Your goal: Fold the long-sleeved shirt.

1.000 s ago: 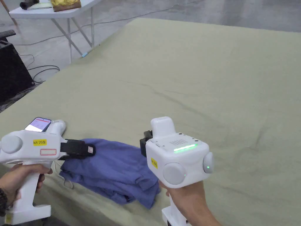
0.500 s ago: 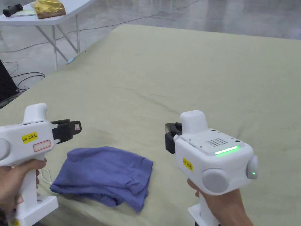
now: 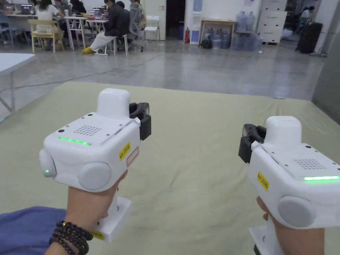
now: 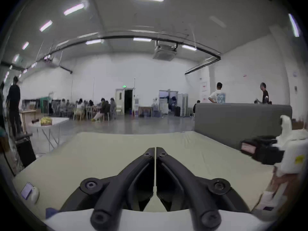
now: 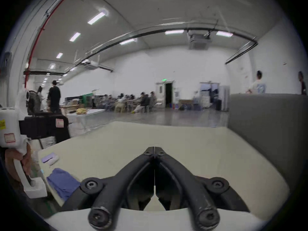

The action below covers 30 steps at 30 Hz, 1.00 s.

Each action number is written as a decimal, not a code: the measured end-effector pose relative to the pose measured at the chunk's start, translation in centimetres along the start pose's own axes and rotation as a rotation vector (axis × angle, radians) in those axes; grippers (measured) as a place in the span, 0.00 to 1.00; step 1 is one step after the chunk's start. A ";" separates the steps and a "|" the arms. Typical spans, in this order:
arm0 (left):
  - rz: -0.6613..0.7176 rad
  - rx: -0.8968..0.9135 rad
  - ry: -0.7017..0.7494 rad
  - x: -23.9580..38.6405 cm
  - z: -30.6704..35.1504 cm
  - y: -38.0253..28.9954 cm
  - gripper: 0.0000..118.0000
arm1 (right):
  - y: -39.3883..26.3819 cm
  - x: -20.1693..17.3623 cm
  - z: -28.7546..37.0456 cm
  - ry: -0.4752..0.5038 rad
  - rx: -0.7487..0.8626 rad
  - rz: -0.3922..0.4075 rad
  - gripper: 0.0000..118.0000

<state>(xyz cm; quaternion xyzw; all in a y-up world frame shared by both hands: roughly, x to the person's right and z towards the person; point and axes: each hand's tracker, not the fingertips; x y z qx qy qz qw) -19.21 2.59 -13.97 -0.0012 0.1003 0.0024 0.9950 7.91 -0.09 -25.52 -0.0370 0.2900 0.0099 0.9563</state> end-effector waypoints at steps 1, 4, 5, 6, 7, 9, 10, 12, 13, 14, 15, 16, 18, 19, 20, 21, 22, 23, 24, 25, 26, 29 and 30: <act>0.012 -0.017 0.022 1.6 -0.4 -0.4 0.00 | -0.3 1.4 1.0 -0.057 0.015 0.006 0.00; 0.090 0.040 0.029 5.8 1.2 -2.5 0.00 | -2.4 4.7 4.1 -0.150 0.016 -0.017 0.00; 0.081 0.016 0.038 7.3 2.0 -3.6 0.00 | -3.4 5.7 5.1 -0.184 0.015 -0.036 0.00; 0.089 0.014 0.050 8.5 2.7 -4.7 0.00 | -4.4 6.4 5.7 -0.220 0.015 -0.047 0.00; 0.104 0.008 0.054 9.5 3.5 -6.0 0.00 | -5.6 7.1 6.2 -0.256 0.020 -0.047 0.00; 0.106 0.004 0.068 11.2 4.6 -8.2 0.00 | -7.1 8.4 7.1 -0.266 0.011 -0.032 0.00; 0.093 -0.010 0.091 11.9 5.0 -9.1 0.00 | -7.7 8.9 7.4 -0.292 -0.003 -0.019 0.00; 0.009 -0.025 0.078 12.6 5.6 -10.9 0.00 | -8.5 9.8 7.6 -0.295 -0.014 -0.014 0.00; -0.044 -0.021 0.102 13.1 6.0 -11.5 0.00 | -8.8 10.0 8.0 -0.302 -0.018 -0.006 0.00; -0.067 -0.045 0.137 13.3 6.1 -12.0 0.00 | -9.2 10.0 8.3 -0.324 -0.004 0.015 0.00; -0.061 -0.050 0.138 13.2 6.2 -12.3 0.00 | -9.4 9.9 8.4 -0.340 0.007 0.028 0.00; -0.034 -0.062 0.123 12.8 6.0 -12.5 0.00 | -9.6 9.9 8.5 -0.342 0.012 0.034 0.00; -0.021 -0.072 0.130 12.4 6.0 -12.7 0.00 | -9.6 9.6 8.6 -0.328 0.010 0.045 0.00; -0.028 -0.072 0.143 12.3 6.1 -12.9 0.00 | -9.6 9.3 8.6 -0.324 0.011 0.052 0.00; -0.031 -0.072 0.150 11.7 6.1 -12.9 0.00 | -9.6 8.9 8.7 -0.320 0.019 0.059 0.00; -0.031 -0.076 0.152 11.5 6.2 -12.8 0.00 | -9.5 8.5 8.7 -0.320 0.025 0.062 0.00; -0.030 -0.079 0.156 11.3 6.3 -12.9 0.00 | -9.3 8.2 8.7 -0.320 0.029 0.057 0.00; -0.027 -0.081 0.161 11.1 6.3 -12.9 0.00 | -9.0 7.9 8.6 -0.317 0.026 0.041 0.00; -0.027 -0.081 0.166 11.0 6.3 -13.0 0.00 | -8.8 7.8 8.5 -0.301 0.030 0.025 0.00; -0.026 -0.081 0.171 10.8 6.2 -13.0 0.00 | -8.7 7.6 8.4 -0.283 0.027 0.017 0.00; -0.022 -0.084 0.176 10.8 6.2 -13.1 0.00 | -8.7 7.4 8.3 -0.273 0.026 0.018 0.00; -0.005 -0.087 0.187 10.5 6.0 -13.3 0.00 | -9.0 6.9 7.9 -0.258 0.015 0.042 0.00; -0.002 -0.085 0.186 10.5 6.0 -13.3 0.00 | -9.2 6.9 7.9 -0.251 0.008 0.047 0.00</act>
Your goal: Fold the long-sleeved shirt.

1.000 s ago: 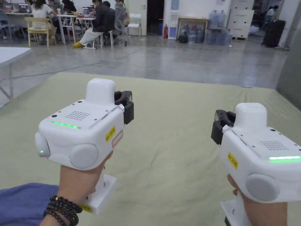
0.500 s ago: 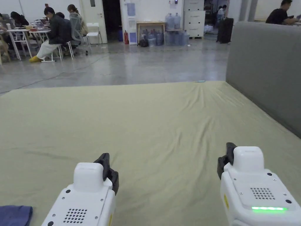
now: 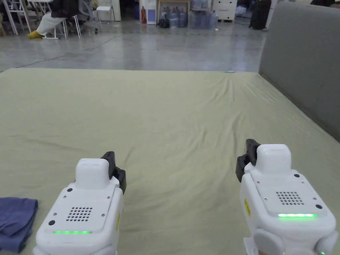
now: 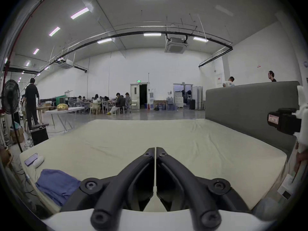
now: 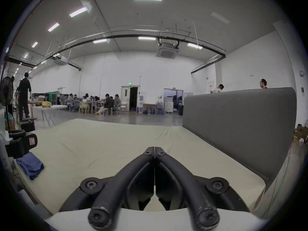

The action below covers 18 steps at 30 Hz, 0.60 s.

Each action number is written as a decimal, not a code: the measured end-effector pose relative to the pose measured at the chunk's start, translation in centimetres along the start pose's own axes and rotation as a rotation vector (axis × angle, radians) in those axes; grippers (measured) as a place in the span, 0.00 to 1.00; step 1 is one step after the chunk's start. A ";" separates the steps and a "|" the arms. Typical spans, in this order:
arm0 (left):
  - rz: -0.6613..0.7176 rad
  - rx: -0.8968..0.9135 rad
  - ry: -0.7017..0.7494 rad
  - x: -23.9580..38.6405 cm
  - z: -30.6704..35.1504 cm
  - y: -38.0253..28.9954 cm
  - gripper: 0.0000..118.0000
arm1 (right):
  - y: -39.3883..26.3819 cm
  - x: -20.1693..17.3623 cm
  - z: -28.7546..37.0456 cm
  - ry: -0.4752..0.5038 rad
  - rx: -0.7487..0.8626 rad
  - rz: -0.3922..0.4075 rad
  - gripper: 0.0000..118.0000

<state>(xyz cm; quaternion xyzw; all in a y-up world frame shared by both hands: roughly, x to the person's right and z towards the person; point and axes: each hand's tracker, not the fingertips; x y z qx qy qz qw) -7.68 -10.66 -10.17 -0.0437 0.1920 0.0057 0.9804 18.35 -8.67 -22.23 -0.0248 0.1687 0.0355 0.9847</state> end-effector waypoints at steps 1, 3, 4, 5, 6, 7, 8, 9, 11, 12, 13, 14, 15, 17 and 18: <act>-0.004 0.000 0.000 0.0 0.0 0.0 0.00 | -0.2 0.0 0.0 0.005 -0.007 0.004 0.00; -0.016 0.001 0.009 0.0 0.0 -0.1 0.00 | -0.4 -0.1 -0.2 -0.002 -0.026 0.003 0.00; -0.015 0.001 0.012 -0.1 0.1 -0.1 0.00 | -0.5 0.0 -0.1 -0.001 -0.031 0.001 0.00; -0.007 0.000 0.012 -0.2 0.3 -0.1 0.00 | -0.6 0.1 -0.1 0.001 -0.033 0.000 0.00; 0.001 0.000 0.012 -0.3 0.4 -0.1 0.00 | -0.7 0.2 -0.1 0.003 -0.033 -0.001 0.00; 0.005 0.002 0.016 -0.4 0.5 -0.1 0.00 | -0.7 0.2 -0.1 0.005 -0.033 -0.003 0.00; 0.005 0.001 0.023 -0.4 0.5 0.0 0.00 | -0.7 0.1 0.0 0.005 -0.034 -0.004 0.00; 0.003 0.001 0.024 -0.4 0.5 0.0 0.00 | -0.7 0.1 0.0 0.005 -0.034 -0.006 0.00; 0.000 -0.004 0.024 -0.7 0.5 0.3 0.29 | -0.7 0.2 0.0 0.013 -0.024 -0.020 0.45; -0.001 -0.007 0.024 -0.7 0.4 0.3 0.59 | -0.7 0.2 0.0 0.023 -0.021 -0.026 0.72; -0.001 -0.012 0.026 -0.7 0.2 0.4 0.92 | -0.7 0.1 -0.1 0.020 -0.027 -0.026 0.94; 0.002 -0.018 0.025 -0.7 0.0 0.4 0.99 | -0.7 0.0 -0.4 0.009 -0.039 -0.023 0.95; 0.009 -0.024 0.018 -0.8 -0.2 0.4 1.00 | -0.8 -0.1 -0.4 -0.007 -0.038 -0.019 0.95; 0.020 0.012 0.025 -0.8 0.1 -0.1 1.00 | -0.9 0.0 -0.3 -0.002 -0.009 -0.024 0.95; 0.013 0.065 0.017 -0.7 0.1 -0.1 1.00 | -0.8 0.1 -0.3 0.010 -0.008 -0.028 0.95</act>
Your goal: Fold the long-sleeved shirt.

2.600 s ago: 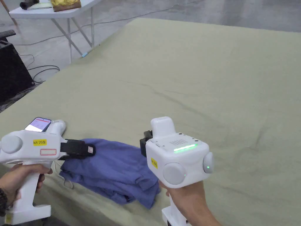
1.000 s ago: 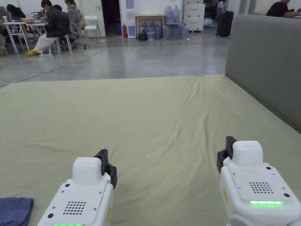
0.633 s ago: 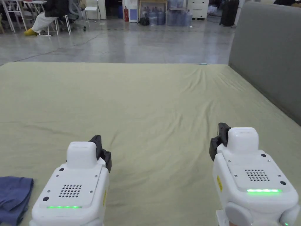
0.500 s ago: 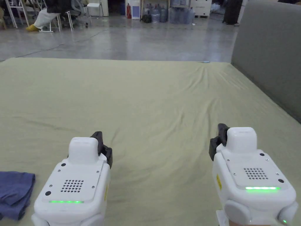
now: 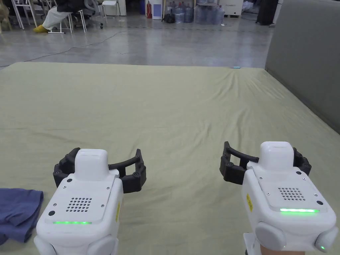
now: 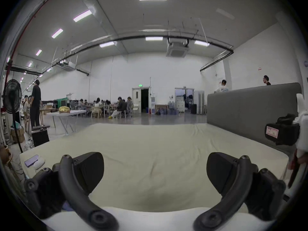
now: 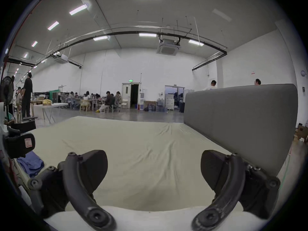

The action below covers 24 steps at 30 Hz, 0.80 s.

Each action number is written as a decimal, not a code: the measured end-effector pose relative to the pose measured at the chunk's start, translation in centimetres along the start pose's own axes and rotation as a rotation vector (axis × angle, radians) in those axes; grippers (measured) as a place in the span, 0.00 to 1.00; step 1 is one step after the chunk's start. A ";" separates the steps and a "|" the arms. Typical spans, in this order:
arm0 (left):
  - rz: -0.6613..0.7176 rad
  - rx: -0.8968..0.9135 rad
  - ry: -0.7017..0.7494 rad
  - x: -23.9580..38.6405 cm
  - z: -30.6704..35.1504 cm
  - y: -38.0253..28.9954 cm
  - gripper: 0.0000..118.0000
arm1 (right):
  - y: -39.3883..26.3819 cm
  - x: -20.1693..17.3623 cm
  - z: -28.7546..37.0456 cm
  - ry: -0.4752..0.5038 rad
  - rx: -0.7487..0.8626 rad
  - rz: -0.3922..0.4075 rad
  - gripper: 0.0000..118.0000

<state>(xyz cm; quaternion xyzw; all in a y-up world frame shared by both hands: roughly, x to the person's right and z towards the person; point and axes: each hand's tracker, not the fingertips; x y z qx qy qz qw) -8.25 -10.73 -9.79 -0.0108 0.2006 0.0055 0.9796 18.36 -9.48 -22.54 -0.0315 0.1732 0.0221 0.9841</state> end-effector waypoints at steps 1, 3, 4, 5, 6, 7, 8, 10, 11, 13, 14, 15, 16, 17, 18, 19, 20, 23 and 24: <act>-0.015 0.012 -0.006 0.0 -0.1 0.0 1.00 | 0.2 0.1 -0.1 0.015 -0.008 -0.005 0.95; -0.030 -0.011 0.004 0.2 -0.6 0.1 1.00 | 0.3 0.1 -0.1 0.016 -0.020 -0.003 0.95; -0.035 -0.027 0.013 0.4 -0.6 -0.3 1.00 | 0.2 0.0 -0.1 0.008 -0.020 0.004 0.95; -0.036 -0.041 0.011 0.4 -0.7 -0.3 1.00 | 0.3 0.0 0.0 -0.006 -0.014 0.017 0.95; -0.033 -0.042 0.010 0.4 -0.7 -0.4 1.00 | 0.3 0.0 0.0 -0.008 -0.010 0.023 0.95; -0.032 -0.048 0.010 0.4 -0.7 -0.4 1.00 | 0.2 0.1 0.2 -0.009 -0.005 0.027 0.95; -0.029 -0.051 0.010 0.4 -0.5 -0.5 1.00 | 0.2 0.2 0.2 -0.011 -0.004 0.028 0.95; -0.026 -0.064 -0.008 0.5 -0.3 -0.3 1.00 | 0.3 0.4 0.3 -0.007 -0.006 0.026 0.95; -0.027 -0.077 -0.007 0.6 -0.3 -0.2 1.00 | 0.3 0.6 0.3 0.001 -0.007 0.025 0.95; -0.031 -0.088 0.003 0.7 -0.3 -0.1 1.00 | 0.3 0.7 0.5 0.009 -0.008 0.024 0.95; -0.033 -0.084 0.004 0.7 -0.2 -0.1 1.00 | 0.2 0.8 0.6 0.013 -0.005 0.024 0.95; -0.035 -0.076 0.005 0.7 -0.2 -0.1 1.00 | 0.0 0.9 0.8 0.017 0.000 0.024 0.95; -0.036 -0.070 0.008 0.6 0.1 -0.1 1.00 | -0.1 1.0 0.9 0.021 0.005 0.024 0.95; -0.036 -0.061 0.013 0.6 0.2 0.0 1.00 | -0.1 1.1 1.1 0.021 0.006 0.024 0.95; -0.034 -0.056 0.015 0.6 0.2 0.0 1.00 | -0.2 1.1 1.2 0.019 0.007 0.025 0.95; -0.032 -0.054 0.017 0.5 0.3 0.1 1.00 | -0.2 1.1 1.3 0.016 0.005 0.025 0.95; -0.030 -0.053 0.018 0.4 0.4 0.2 1.00 | -0.3 1.0 1.4 0.011 0.005 0.024 0.95; -0.029 -0.056 0.023 0.5 0.4 0.2 1.00 | -0.2 1.1 1.4 0.009 0.005 0.020 0.95; -0.030 -0.058 0.024 0.5 0.4 0.1 1.00 | -0.2 1.1 1.4 0.012 0.002 0.020 0.95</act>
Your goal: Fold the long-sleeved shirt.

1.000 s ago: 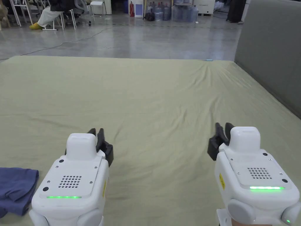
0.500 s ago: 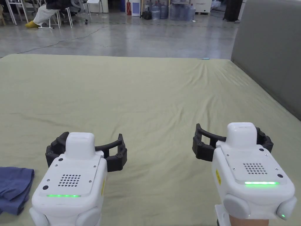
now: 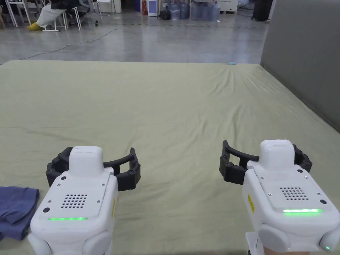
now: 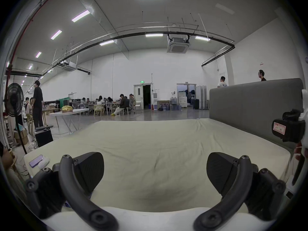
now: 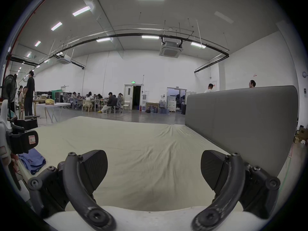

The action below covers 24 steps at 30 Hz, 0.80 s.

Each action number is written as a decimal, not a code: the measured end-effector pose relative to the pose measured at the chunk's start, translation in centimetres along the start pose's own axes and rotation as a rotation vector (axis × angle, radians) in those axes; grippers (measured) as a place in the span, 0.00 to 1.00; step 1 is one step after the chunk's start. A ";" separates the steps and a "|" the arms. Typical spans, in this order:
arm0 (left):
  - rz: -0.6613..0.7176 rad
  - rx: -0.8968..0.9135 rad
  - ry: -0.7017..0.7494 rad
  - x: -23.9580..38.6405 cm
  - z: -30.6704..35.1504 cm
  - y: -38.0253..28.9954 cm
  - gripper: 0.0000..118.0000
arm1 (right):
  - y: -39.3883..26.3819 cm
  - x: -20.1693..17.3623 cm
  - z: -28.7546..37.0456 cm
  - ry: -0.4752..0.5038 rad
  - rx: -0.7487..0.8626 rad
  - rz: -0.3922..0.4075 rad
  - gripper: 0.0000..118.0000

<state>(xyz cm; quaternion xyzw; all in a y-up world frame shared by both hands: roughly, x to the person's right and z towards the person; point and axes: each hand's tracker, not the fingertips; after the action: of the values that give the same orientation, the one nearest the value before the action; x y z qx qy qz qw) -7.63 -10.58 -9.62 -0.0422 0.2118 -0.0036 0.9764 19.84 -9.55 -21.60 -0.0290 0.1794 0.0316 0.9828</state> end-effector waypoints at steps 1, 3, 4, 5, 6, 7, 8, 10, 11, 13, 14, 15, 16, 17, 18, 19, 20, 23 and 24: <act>-0.002 -0.002 -0.001 0.1 0.0 -0.1 1.00 | 0.0 0.0 0.0 0.001 -0.003 0.001 0.95; -0.006 -0.005 -0.006 0.2 0.2 -0.3 1.00 | 0.0 -0.1 0.0 0.000 -0.004 0.005 0.95; -0.008 -0.005 -0.009 0.1 0.3 -0.4 1.00 | 0.0 -0.1 0.0 0.000 -0.002 0.006 0.95; -0.012 -0.007 -0.008 0.2 0.3 -0.5 1.00 | 0.1 -0.1 0.0 0.001 -0.003 0.008 0.95; -0.014 -0.006 -0.008 0.2 0.4 -0.6 1.00 | 0.1 -0.1 0.0 -0.001 -0.005 0.012 0.95; -0.015 -0.006 -0.008 0.2 0.4 -0.6 1.00 | 0.1 -0.2 0.1 -0.003 -0.008 0.020 0.95; -0.014 -0.003 -0.008 0.1 0.5 -0.7 1.00 | 0.1 -0.2 0.1 -0.002 -0.009 0.025 0.95; -0.011 -0.007 -0.015 0.2 0.5 -0.8 1.00 | 0.1 -0.2 0.1 -0.001 -0.008 0.027 0.95; -0.010 -0.007 -0.016 0.2 0.5 -0.8 1.00 | 0.1 -0.3 0.1 -0.001 -0.005 0.026 0.95; -0.014 -0.009 -0.014 0.2 0.4 -0.9 1.00 | 0.2 -0.3 0.1 -0.002 -0.003 0.021 0.95; -0.015 -0.007 -0.013 0.2 0.4 -0.9 1.00 | 0.2 -0.2 0.1 -0.001 -0.002 0.021 0.95; -0.015 -0.008 -0.015 0.3 0.4 -0.9 1.00 | 0.2 -0.2 0.2 -0.002 -0.001 0.021 0.95; -0.013 -0.008 -0.016 0.2 0.4 -0.9 1.00 | 0.2 -0.2 0.2 -0.004 -0.002 0.021 0.95; -0.012 -0.007 -0.019 0.2 0.4 -0.9 1.00 | 0.2 -0.1 0.1 -0.007 -0.002 0.021 0.95; -0.012 -0.008 -0.021 0.2 0.4 -0.9 1.00 | 0.2 0.0 0.1 -0.008 -0.003 0.018 0.95; -0.013 -0.007 -0.019 0.3 0.3 -0.9 1.00 | 0.1 0.0 0.1 -0.009 -0.002 0.015 0.95; -0.016 -0.006 -0.018 0.3 0.4 -0.9 1.00 | 0.1 0.1 0.0 -0.010 -0.002 0.013 0.95; -0.012 -0.004 -0.023 0.3 0.3 -0.9 1.00 | 0.0 0.2 0.0 -0.011 -0.003 0.014 0.95; -0.008 -0.004 -0.025 0.2 0.3 -0.9 1.00 | 0.0 0.2 0.0 -0.011 -0.003 0.015 0.95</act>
<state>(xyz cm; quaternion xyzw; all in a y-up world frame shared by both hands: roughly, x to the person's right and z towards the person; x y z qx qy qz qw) -7.27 -11.48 -9.37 -0.0448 0.1994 -0.0064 0.9789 20.03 -9.51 -21.64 -0.0291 0.1743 0.0392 0.9835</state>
